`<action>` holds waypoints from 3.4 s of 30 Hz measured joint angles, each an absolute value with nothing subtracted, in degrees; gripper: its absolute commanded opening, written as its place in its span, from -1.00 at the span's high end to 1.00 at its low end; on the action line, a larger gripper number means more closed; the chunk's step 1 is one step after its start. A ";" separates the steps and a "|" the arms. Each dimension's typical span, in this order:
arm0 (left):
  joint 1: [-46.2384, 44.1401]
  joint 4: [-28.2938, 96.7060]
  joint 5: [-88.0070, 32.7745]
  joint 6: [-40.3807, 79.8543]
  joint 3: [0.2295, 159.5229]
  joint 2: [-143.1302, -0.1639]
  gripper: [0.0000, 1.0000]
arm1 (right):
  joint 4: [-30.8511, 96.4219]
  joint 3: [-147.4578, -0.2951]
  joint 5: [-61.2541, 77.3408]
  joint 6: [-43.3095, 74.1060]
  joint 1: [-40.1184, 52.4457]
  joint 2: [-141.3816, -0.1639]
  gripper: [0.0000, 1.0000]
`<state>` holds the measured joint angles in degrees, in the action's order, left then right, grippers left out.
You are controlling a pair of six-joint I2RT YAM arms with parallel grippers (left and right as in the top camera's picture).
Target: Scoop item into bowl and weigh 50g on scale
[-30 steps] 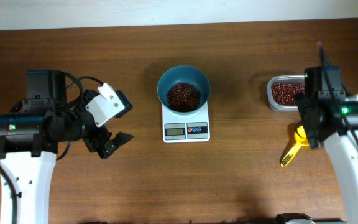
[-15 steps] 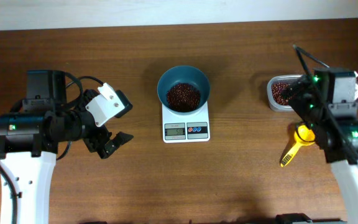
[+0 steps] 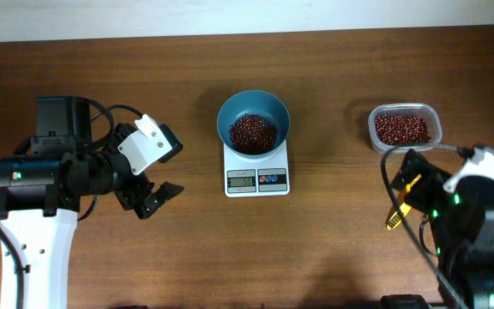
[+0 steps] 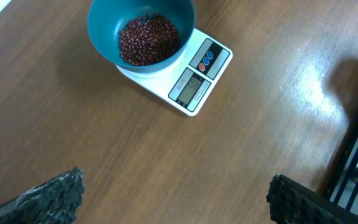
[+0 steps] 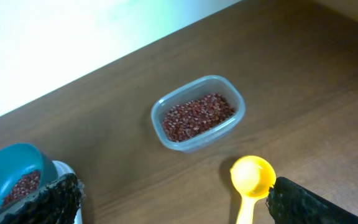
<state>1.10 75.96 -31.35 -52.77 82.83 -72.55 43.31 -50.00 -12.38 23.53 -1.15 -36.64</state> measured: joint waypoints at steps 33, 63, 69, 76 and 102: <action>1.10 75.92 -31.33 -52.77 82.83 -72.55 -0.98 | 6.94 -7.35 -2.61 8.47 -3.31 -0.69 -0.97; 1.10 75.92 -31.33 -52.77 82.83 -72.55 -0.97 | 4.21 -0.60 1.17 4.93 -0.36 -0.69 -0.97; 1.10 75.92 -31.33 -52.77 82.83 -72.55 -0.97 | 4.21 -0.60 1.17 4.73 -0.36 -0.69 -0.97; 1.10 75.92 -31.33 -52.77 82.83 -72.55 -0.98 | 4.21 -0.60 1.17 4.71 -0.36 -0.69 -0.97; 1.10 72.20 -29.30 -51.72 77.32 -56.53 -0.97 | 4.23 -0.62 1.21 4.71 -0.36 -0.64 -0.97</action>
<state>1.10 72.20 -29.30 -51.72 77.32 -56.53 4.23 -0.62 1.21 4.71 -0.36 -0.64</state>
